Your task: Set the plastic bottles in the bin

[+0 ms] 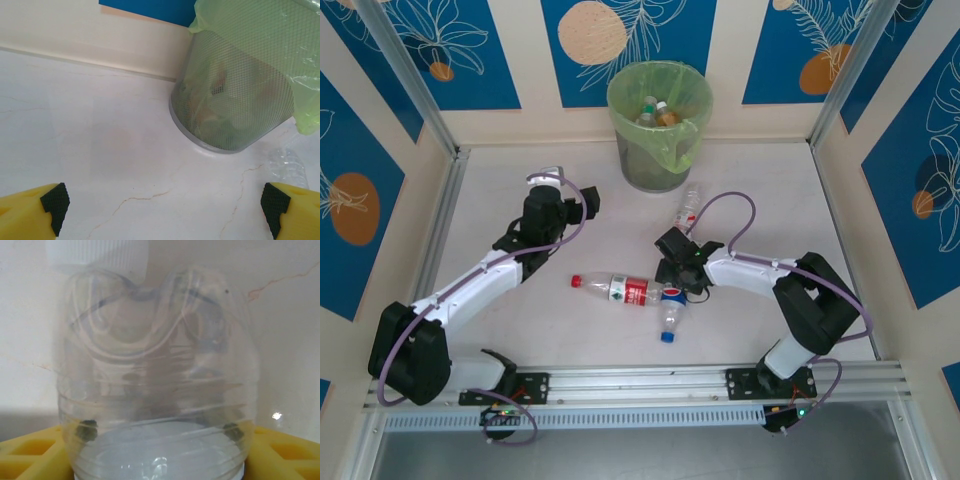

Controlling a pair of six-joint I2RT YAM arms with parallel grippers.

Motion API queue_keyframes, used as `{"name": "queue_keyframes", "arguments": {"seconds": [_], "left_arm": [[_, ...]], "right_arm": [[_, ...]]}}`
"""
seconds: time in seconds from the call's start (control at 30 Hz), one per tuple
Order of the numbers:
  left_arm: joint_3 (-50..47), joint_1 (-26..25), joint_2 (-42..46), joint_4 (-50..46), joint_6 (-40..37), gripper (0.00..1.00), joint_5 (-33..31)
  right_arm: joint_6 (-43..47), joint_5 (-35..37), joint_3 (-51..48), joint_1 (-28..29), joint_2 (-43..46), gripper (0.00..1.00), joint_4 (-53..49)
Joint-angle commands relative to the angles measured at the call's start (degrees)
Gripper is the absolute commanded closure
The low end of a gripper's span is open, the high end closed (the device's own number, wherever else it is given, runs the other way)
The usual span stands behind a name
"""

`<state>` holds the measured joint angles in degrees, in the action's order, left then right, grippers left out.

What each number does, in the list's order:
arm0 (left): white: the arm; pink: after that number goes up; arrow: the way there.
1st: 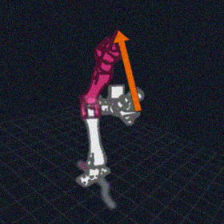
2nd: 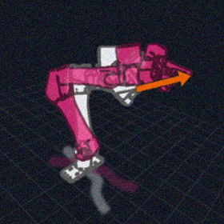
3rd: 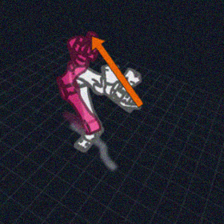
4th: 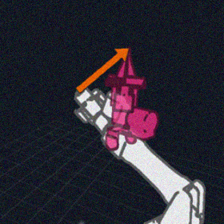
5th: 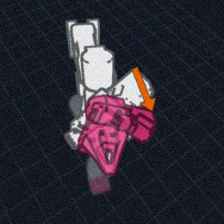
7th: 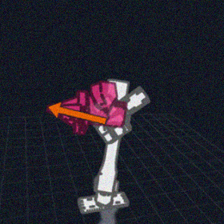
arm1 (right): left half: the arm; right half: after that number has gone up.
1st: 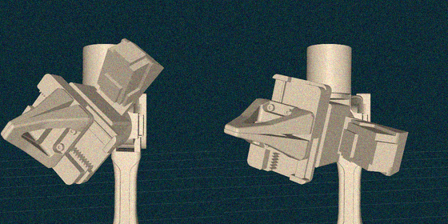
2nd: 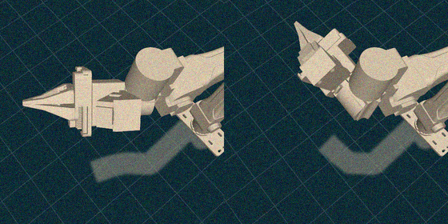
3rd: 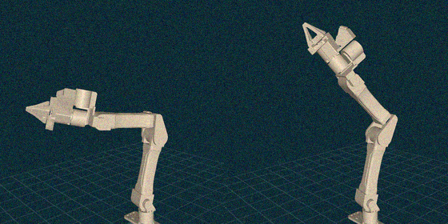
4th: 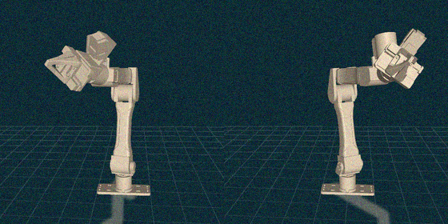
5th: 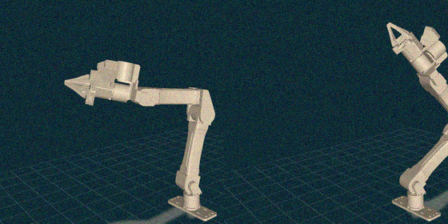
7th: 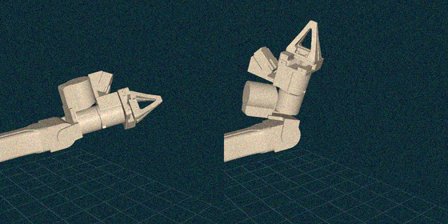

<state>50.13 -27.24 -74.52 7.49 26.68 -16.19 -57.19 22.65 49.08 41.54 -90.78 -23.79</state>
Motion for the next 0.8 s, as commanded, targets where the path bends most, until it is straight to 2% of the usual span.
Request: {"name": "queue_keyframes", "arguments": {"seconds": [0.0,0.2,0.77], "left_arm": [[-0.5,0.8,0.2,-0.8,0.5,0.00,-1.1],[-0.5,0.9,-0.4,-0.7,0.8,0.00,-1.1],[0.4,1.2,-1.7,-0.9,1.6,0.00,-0.6]], "right_arm": [[-0.5,2.1,-1.6,-0.6,1.2,0.32,0.0],[-0.3,2.7,-2.0,-1.0,1.2,0.33,0.0],[3.3,3.6,-3.3,-1.7,3.0,0.50,1.9]]}}
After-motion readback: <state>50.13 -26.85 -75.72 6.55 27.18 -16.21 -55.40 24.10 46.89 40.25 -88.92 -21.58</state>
